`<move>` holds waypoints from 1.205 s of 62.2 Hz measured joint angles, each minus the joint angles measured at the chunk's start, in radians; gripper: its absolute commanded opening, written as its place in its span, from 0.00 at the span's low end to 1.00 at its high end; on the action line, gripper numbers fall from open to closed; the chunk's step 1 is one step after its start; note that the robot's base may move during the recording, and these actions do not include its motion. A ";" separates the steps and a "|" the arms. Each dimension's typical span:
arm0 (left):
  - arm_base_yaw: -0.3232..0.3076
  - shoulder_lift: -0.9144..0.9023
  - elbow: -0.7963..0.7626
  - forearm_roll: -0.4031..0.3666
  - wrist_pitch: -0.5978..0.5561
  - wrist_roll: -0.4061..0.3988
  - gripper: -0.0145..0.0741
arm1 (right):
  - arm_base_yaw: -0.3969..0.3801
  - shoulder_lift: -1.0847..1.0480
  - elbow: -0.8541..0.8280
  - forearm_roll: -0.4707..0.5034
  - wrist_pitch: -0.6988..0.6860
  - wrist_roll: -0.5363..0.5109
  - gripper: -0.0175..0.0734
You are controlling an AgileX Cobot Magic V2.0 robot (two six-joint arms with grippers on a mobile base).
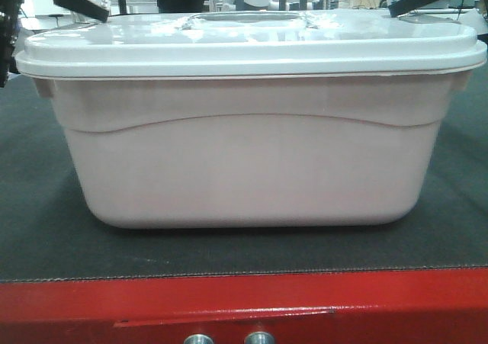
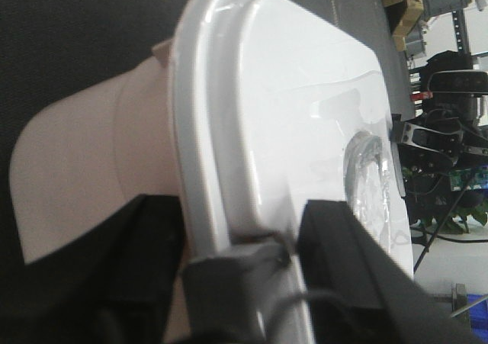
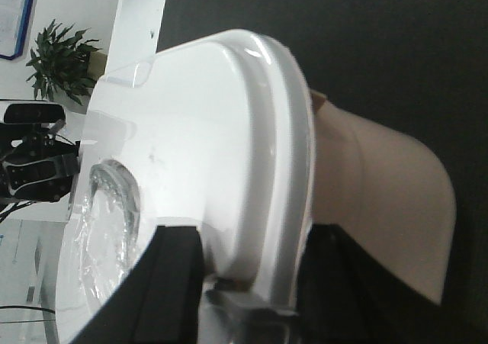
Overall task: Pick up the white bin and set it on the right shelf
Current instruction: 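Close both grippers on the lid rims at the bin's two ends, then lift the pink bin off the mat with both grippers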
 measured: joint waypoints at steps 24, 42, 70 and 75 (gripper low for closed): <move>0.004 0.000 0.000 -0.112 0.005 -0.013 0.02 | -0.007 -0.065 0.000 0.040 -0.053 -0.002 0.25; 0.004 -0.023 -0.003 -0.192 0.005 -0.011 0.02 | -0.015 -0.152 0.000 0.155 -0.085 -0.003 0.25; 0.004 -0.083 -0.235 -0.213 -0.018 -0.103 0.02 | -0.017 -0.206 0.000 0.370 -0.097 0.035 0.25; 0.004 -0.087 -0.289 -0.215 -0.018 -0.119 0.02 | -0.017 -0.220 0.000 0.409 -0.097 0.035 0.25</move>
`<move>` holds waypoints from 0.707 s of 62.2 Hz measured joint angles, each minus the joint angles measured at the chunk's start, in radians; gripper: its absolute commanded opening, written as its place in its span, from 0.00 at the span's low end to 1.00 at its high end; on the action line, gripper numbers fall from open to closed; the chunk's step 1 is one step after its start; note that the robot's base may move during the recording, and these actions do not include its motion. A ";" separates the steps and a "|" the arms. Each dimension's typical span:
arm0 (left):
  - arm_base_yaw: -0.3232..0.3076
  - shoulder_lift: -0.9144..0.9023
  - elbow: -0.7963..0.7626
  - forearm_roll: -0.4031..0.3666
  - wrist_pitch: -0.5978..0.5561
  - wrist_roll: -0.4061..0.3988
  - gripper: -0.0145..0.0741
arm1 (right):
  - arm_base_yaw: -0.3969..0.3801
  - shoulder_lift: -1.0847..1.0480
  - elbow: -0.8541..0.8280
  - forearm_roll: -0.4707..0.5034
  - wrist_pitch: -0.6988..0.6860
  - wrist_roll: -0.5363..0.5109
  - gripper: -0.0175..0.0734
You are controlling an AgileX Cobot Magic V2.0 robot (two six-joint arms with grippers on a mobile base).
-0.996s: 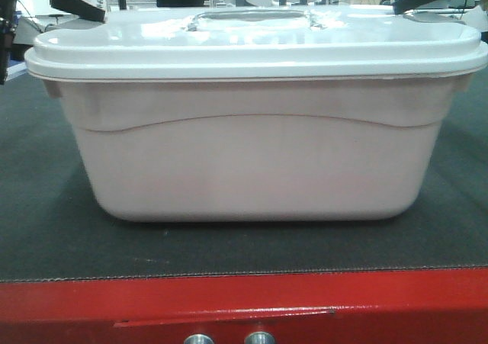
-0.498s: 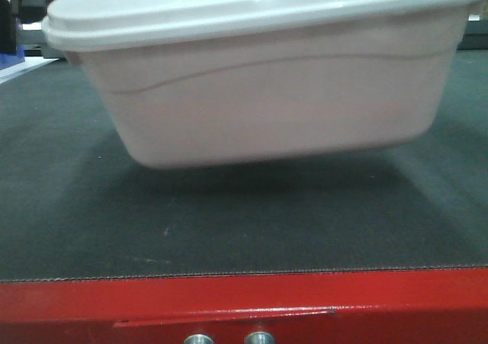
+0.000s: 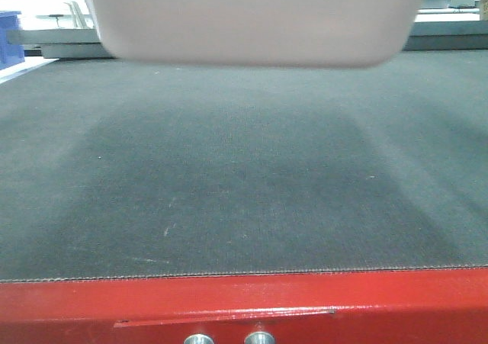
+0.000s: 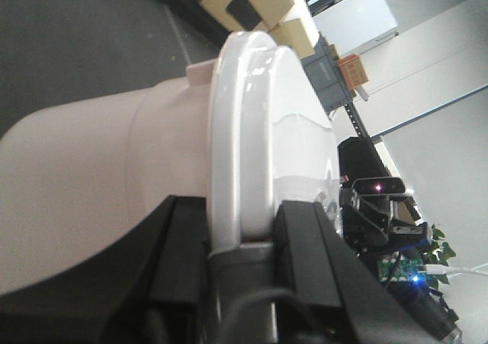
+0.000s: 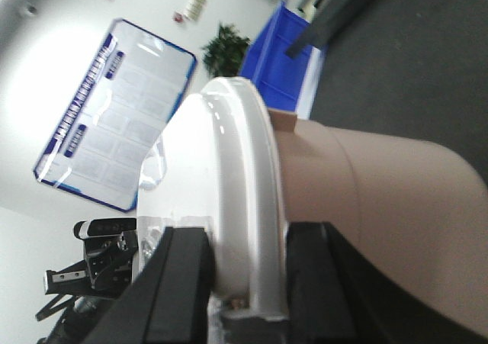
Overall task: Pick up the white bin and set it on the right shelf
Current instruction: 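Lift the pink bin off the mat with both grippers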
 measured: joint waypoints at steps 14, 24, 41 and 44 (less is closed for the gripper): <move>0.000 0.000 -0.078 -0.002 0.000 -0.019 0.02 | 0.000 -0.023 -0.025 0.015 0.000 0.000 0.25; 0.000 0.000 -0.080 -0.004 0.000 -0.021 0.02 | 0.000 -0.030 -0.049 0.015 -0.004 0.004 0.25; 0.000 0.000 -0.081 -0.006 0.000 -0.022 0.02 | -0.002 -0.035 -0.056 0.015 -0.007 0.010 0.25; 0.000 0.000 -0.081 -0.006 0.000 -0.022 0.02 | -0.002 -0.035 -0.056 0.015 -0.007 0.010 0.25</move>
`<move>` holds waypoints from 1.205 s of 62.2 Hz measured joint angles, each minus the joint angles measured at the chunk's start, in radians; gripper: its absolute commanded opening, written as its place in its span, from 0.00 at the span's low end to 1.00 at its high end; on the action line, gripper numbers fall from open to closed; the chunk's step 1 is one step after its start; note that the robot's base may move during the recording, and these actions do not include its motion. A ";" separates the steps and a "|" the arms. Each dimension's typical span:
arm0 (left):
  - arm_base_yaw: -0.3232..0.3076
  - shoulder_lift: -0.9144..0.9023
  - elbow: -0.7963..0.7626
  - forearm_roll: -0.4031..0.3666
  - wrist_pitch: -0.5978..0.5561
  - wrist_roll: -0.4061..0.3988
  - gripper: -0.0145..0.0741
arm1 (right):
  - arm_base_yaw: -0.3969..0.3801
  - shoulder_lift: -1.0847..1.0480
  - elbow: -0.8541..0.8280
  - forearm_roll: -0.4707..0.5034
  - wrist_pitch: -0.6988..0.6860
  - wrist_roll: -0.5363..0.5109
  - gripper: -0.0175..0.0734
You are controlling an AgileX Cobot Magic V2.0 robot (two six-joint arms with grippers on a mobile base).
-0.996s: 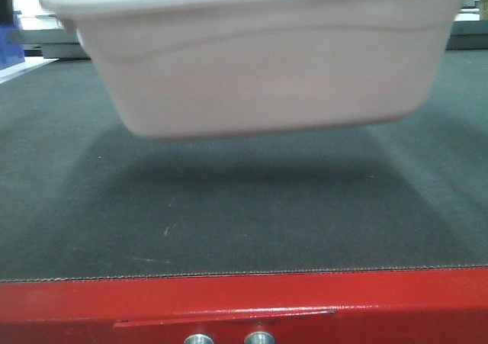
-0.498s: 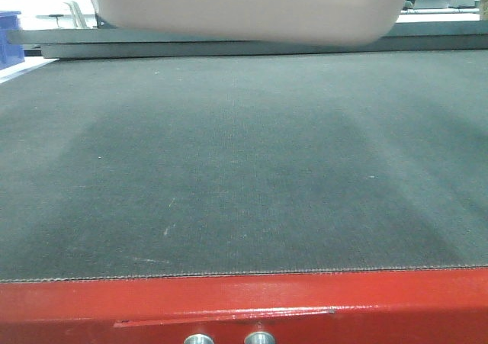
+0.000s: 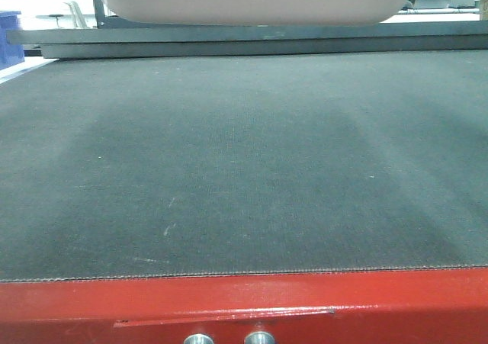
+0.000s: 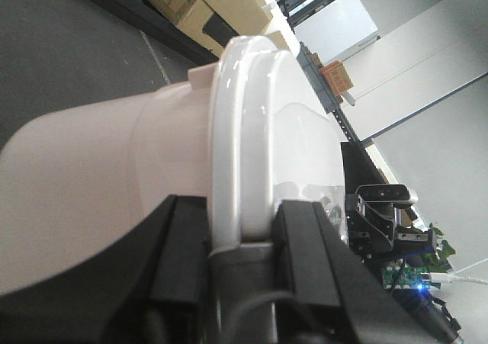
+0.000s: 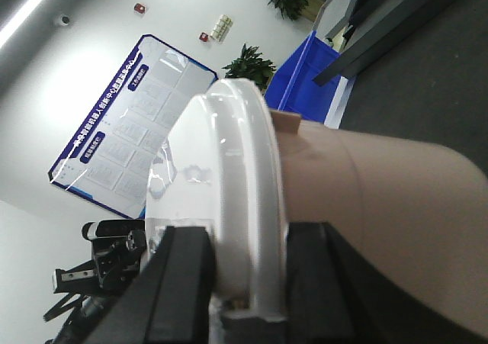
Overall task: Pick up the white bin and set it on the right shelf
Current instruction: 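Lift the pink bin off the mat with both grippers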
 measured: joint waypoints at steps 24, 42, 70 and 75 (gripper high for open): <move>0.000 0.000 0.000 0.000 0.000 -0.002 0.02 | 0.000 -0.001 0.000 0.000 0.000 0.002 0.25; 0.000 0.000 0.000 0.000 0.000 -0.002 0.02 | 0.000 -0.001 0.000 0.000 -0.002 0.002 0.25; 0.000 -0.002 0.000 -0.010 0.000 -0.049 0.02 | 0.000 -0.009 -0.001 0.000 -0.004 0.035 0.25; 0.000 -0.007 0.000 -0.010 0.000 -0.064 0.02 | 0.000 -0.025 -0.001 0.000 -0.011 0.055 0.25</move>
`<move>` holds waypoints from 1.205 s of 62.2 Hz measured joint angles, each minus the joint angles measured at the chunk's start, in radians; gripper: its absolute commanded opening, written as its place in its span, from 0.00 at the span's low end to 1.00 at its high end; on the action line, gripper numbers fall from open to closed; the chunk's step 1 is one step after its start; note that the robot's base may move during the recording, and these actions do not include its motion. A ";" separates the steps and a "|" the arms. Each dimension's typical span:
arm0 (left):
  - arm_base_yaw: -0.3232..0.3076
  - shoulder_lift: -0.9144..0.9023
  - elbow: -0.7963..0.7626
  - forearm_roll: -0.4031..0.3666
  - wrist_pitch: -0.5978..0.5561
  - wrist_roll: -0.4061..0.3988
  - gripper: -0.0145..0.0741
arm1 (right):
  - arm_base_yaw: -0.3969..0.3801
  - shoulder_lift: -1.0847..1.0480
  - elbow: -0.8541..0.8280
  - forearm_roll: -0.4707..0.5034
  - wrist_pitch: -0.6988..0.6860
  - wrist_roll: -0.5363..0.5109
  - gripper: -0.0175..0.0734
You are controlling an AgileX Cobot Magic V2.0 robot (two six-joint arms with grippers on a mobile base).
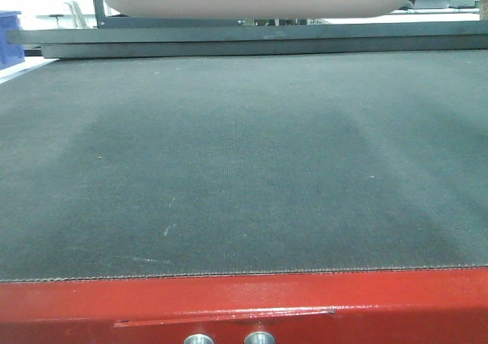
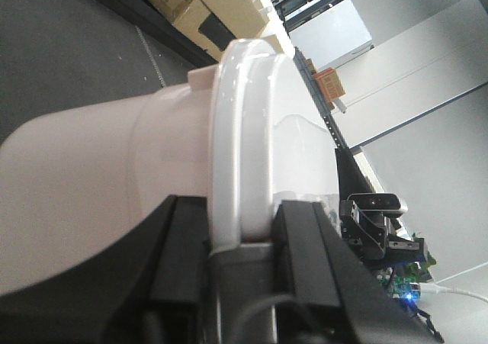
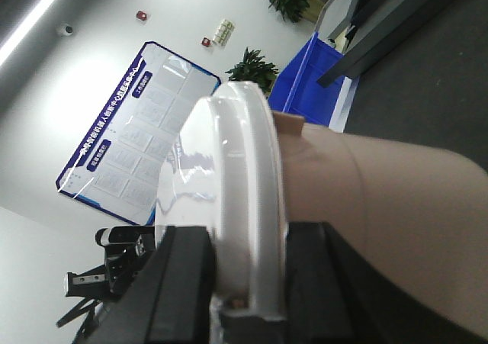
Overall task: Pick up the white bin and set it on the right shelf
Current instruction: 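Lift the pink bin off the mat with both grippers, then hold the bin raised while the base turns away from the table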
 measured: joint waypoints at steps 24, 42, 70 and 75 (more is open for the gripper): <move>0.000 -0.071 -0.002 -0.002 0.000 -0.043 0.02 | -0.006 -0.110 0.000 0.000 -0.027 0.013 0.25; 0.000 -0.088 -0.002 -0.002 -0.004 -0.049 0.02 | -0.006 -0.115 0.000 0.002 -0.027 0.014 0.25; 0.000 -0.088 -0.002 -0.002 -0.005 -0.049 0.02 | -0.006 -0.115 0.000 0.004 -0.027 0.014 0.25; 0.000 -0.088 -0.002 -0.002 -0.005 -0.049 0.02 | -0.006 -0.115 0.000 0.004 -0.030 0.014 0.25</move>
